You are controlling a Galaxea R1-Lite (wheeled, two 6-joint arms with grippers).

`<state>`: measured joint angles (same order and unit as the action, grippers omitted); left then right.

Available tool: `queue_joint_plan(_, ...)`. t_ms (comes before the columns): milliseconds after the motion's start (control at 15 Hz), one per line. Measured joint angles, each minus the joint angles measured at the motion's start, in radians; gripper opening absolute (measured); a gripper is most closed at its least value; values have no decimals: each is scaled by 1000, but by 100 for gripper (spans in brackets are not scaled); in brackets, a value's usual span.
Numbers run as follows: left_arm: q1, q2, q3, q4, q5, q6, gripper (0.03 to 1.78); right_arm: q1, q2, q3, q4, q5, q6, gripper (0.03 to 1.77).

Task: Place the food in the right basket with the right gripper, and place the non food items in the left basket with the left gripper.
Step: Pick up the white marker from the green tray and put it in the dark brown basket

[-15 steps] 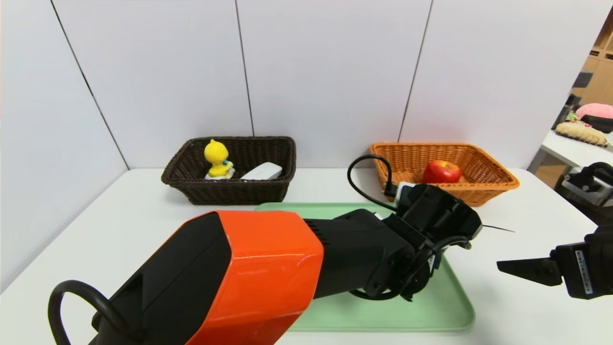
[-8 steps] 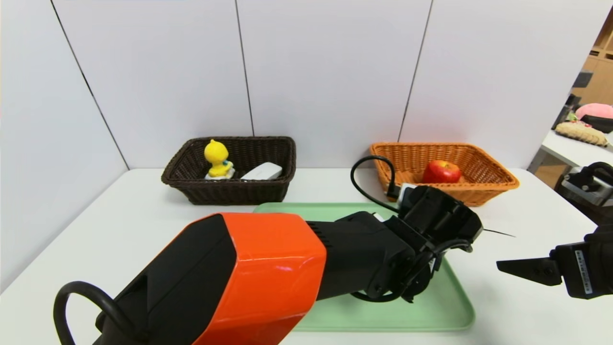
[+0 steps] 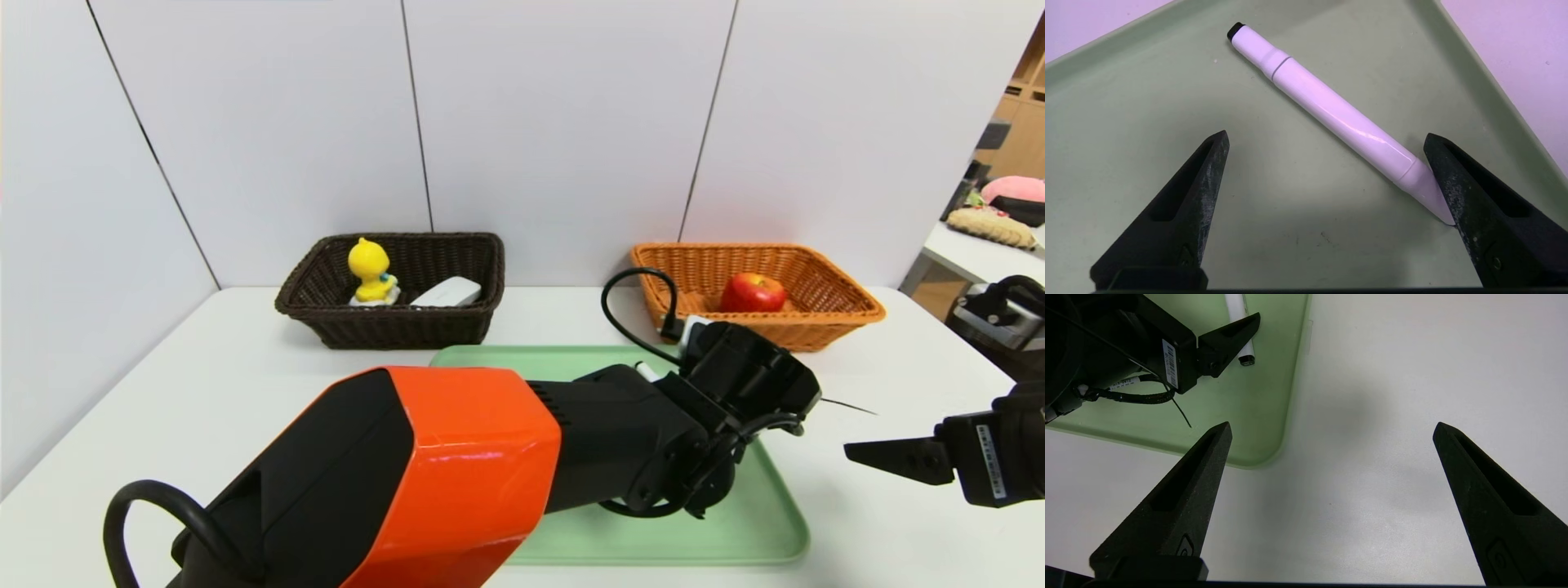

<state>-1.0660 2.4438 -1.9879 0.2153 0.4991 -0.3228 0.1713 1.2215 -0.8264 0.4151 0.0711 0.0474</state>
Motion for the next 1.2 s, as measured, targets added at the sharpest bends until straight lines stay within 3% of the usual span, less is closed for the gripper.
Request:
queue_joint_plan(400,0,10,0,0,1,4,169,0,1,-4,0,0,0,170)
queue_joint_plan(667,0,17,0,-3,2,4,109,2,1,-5,0,0,0,170)
queue_joint_plan(867,0,20,0,-5,2,10,79,2,0,-10,0,0,0,170)
queue_joint_plan(933,0,21,0,-5,2,11,60,2,0,-11,0,0,0,170)
queue_joint_plan(1000,0,23,1,-5,2,13,16,2,-1,-13,0,0,0,170)
queue_joint_plan(1200,0,24,1,-2,2,13,17,2,-2,-17,0,0,0,170)
